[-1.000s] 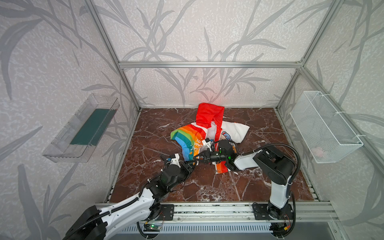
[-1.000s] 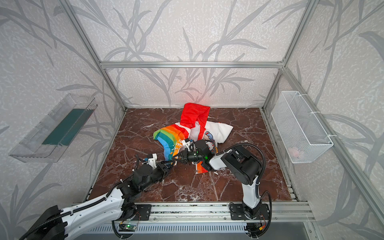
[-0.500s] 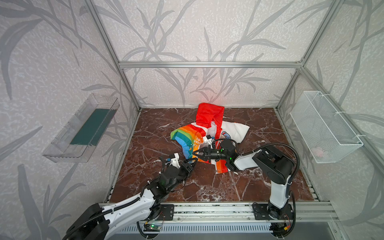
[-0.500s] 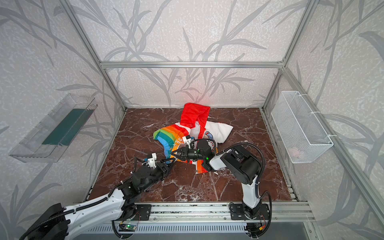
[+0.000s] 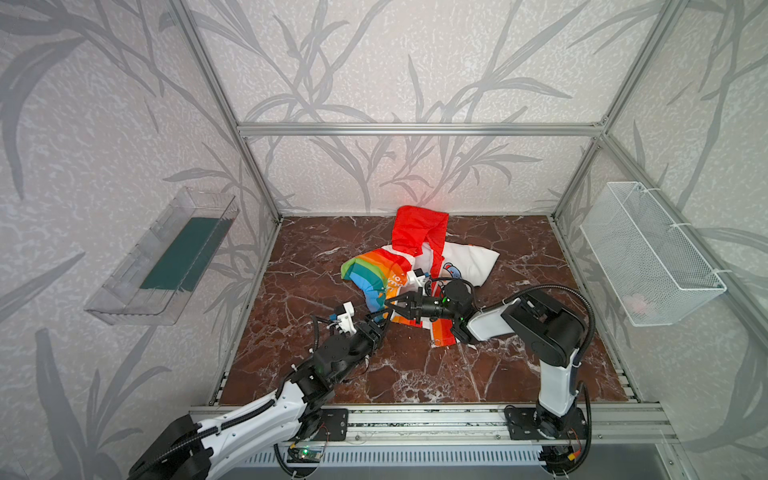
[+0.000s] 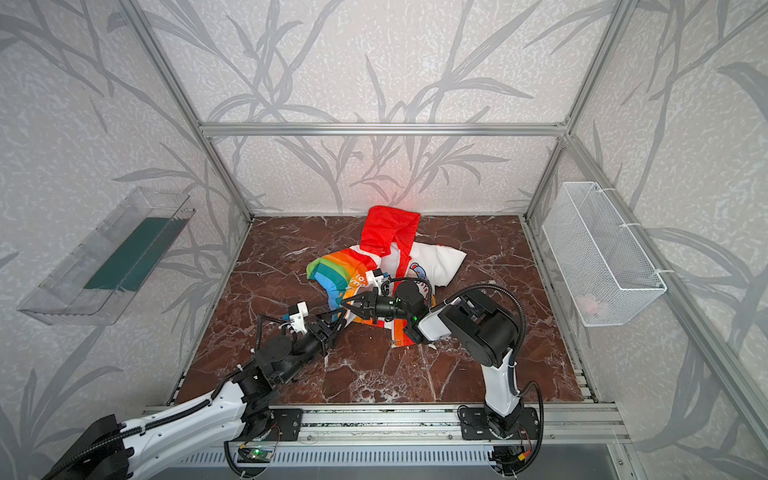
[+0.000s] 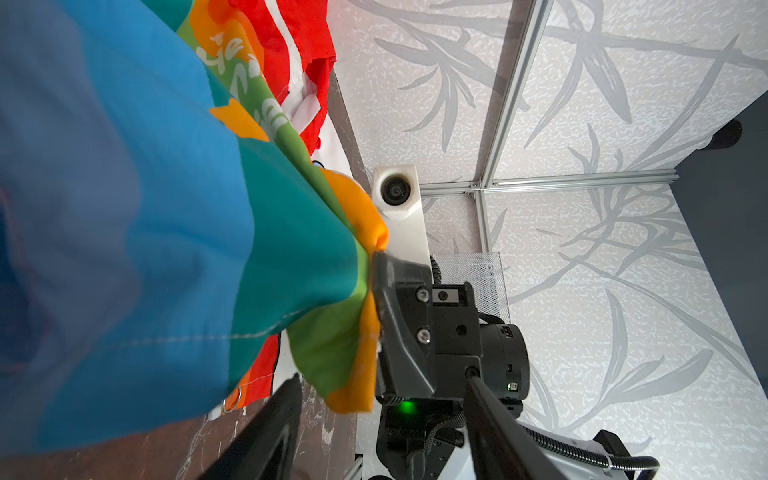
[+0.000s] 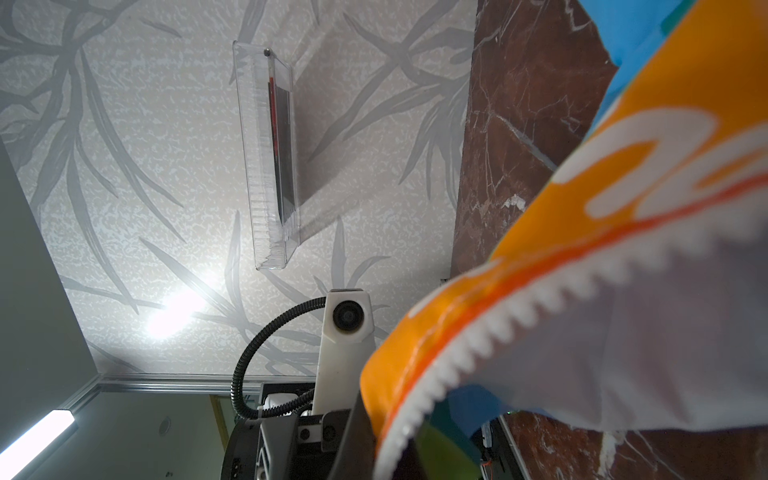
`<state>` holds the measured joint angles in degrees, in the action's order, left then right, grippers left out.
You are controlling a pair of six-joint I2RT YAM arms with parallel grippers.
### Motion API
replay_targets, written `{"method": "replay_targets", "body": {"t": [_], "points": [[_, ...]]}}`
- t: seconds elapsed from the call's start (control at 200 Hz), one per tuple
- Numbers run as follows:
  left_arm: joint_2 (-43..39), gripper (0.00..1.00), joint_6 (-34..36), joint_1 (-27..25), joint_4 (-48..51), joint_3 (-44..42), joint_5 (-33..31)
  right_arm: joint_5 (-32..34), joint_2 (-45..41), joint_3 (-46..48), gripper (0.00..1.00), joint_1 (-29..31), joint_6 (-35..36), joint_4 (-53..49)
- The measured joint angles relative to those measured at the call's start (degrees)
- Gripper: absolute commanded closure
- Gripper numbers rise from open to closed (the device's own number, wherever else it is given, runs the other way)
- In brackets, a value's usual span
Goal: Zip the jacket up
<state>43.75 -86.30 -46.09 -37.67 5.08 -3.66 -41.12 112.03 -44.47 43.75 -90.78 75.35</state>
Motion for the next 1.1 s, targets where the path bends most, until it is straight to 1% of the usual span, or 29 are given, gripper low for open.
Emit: {"method": "replay_targets", "body": {"t": [0.285, 0.63, 0.735, 0.845, 0.935, 1.0, 1.1], "points": [[2.89, 0.35, -0.13, 0.0, -4.79, -0.02, -0.94, 0.66, -0.33, 0.0, 1.0, 0.0, -1.77, 1.42], [2.93, 0.34, 0.07, 0.0, -5.73, 0.0, -2.29, 0.83, -0.68, -0.02, 1.0, 0.02, -2.82, 1.6], [4.04, 0.35, 0.11, 0.0, -7.17, 0.0, -2.32, 1.25, -0.98, -0.02, 1.0, 0.09, -3.08, 1.6], [5.95, 0.41, 0.09, 0.0, -9.29, 0.0, -2.36, 1.53, -1.6, -0.02, 1.0, 0.11, -3.54, 1.62], [6.34, 0.5, 0.13, 0.0, -9.77, 0.0, -2.47, 1.66, -2.1, -0.04, 1.0, 0.13, -3.72, 1.62], [6.14, 0.52, 0.15, 0.0, -9.9, 0.0, -2.67, 1.68, -2.32, -0.04, 1.0, 0.13, -3.74, 1.7], [4.96, 0.53, 0.22, 0.0, -9.7, 0.0, -3.3, 1.68, -2.34, -0.04, 1.0, 0.13, -3.76, 1.86]]}}
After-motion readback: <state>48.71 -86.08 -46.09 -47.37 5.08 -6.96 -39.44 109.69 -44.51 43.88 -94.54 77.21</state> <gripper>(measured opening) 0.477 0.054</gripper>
